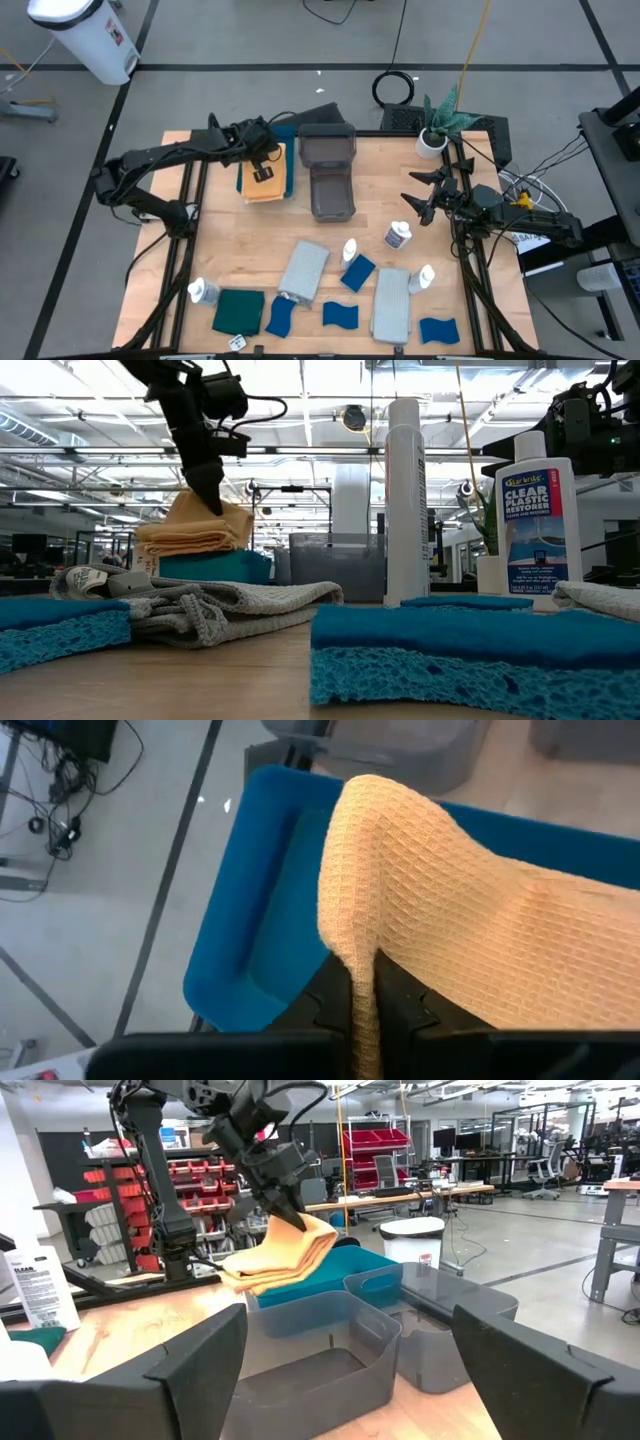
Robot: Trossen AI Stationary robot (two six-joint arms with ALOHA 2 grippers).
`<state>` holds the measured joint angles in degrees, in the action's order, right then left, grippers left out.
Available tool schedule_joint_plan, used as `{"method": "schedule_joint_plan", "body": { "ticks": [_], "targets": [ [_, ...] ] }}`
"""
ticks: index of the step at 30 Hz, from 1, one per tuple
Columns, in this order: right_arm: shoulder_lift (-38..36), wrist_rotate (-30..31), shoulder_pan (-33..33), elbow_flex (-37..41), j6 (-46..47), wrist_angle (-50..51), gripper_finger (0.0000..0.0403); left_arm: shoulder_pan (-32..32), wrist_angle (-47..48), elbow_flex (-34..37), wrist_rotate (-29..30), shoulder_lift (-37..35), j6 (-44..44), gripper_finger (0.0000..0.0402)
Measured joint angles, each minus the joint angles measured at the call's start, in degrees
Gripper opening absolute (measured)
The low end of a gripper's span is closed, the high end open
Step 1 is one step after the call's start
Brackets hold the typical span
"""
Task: Pick & Place Kitchen Items
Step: Put the orange microfiber towel into the blue bin
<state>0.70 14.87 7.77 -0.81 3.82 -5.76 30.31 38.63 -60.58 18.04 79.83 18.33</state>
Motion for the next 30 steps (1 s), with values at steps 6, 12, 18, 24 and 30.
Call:
{"method": "schedule_joint_plan", "body": {
  "ticks": [6, 12, 18, 24, 30],
  "targets": [
    [0.0, 0.0, 0.0, 0.0, 0.0, 0.0, 0.0334, 1.6, -1.6, 0.0, -0.2, 0.6, 0.0, 0.0036],
    [0.0, 0.0, 0.0, 0.0, 0.0, 0.0, 0.0334, 2.8, -2.3, 0.0, -2.4, 2.8, 0.0, 0.0021],
    [0.0, 0.0, 0.0, 0.0, 0.0, 0.0, 0.0334, 4.1, -3.4, 0.0, -3.0, 7.1, -0.2, 0.0026],
    [0.0, 0.0, 0.0, 0.0, 0.0, 0.0, 0.0334, 4.8, -7.0, 0.0, -2.6, 11.2, 1.0, 0.0034],
    [0.0, 0.0, 0.0, 0.0, 0.0, 0.0, 0.0334, 6.1, -9.4, 0.0, -2.6, 13.5, 2.5, 0.0036]
  ]
}}
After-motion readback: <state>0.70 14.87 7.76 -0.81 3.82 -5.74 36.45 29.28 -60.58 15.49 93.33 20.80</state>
